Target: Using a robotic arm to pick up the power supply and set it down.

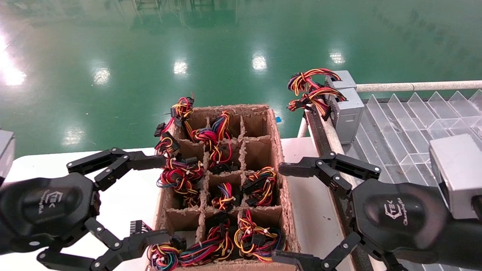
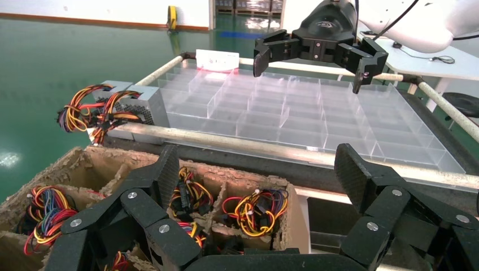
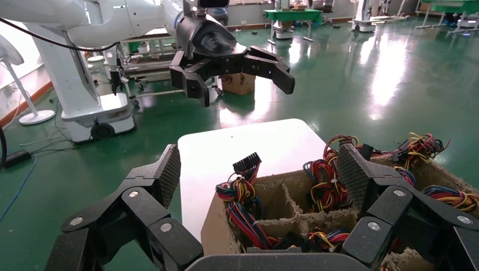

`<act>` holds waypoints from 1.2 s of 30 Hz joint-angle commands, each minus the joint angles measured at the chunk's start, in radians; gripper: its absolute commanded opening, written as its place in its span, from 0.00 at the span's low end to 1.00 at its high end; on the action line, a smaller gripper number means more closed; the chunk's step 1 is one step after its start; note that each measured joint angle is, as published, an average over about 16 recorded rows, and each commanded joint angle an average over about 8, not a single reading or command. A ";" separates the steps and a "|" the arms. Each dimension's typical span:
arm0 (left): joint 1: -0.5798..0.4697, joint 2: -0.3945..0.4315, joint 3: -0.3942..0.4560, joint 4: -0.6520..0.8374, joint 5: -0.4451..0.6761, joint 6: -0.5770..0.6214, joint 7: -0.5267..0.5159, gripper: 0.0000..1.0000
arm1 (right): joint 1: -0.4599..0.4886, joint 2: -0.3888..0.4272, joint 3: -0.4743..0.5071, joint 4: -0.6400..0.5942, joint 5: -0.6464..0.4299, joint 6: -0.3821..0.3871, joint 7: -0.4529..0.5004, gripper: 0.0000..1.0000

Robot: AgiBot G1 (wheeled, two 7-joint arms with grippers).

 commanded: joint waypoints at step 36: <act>0.000 0.000 0.000 0.000 0.000 0.000 0.000 0.00 | 0.118 -0.177 -0.111 0.061 -0.368 0.413 0.091 1.00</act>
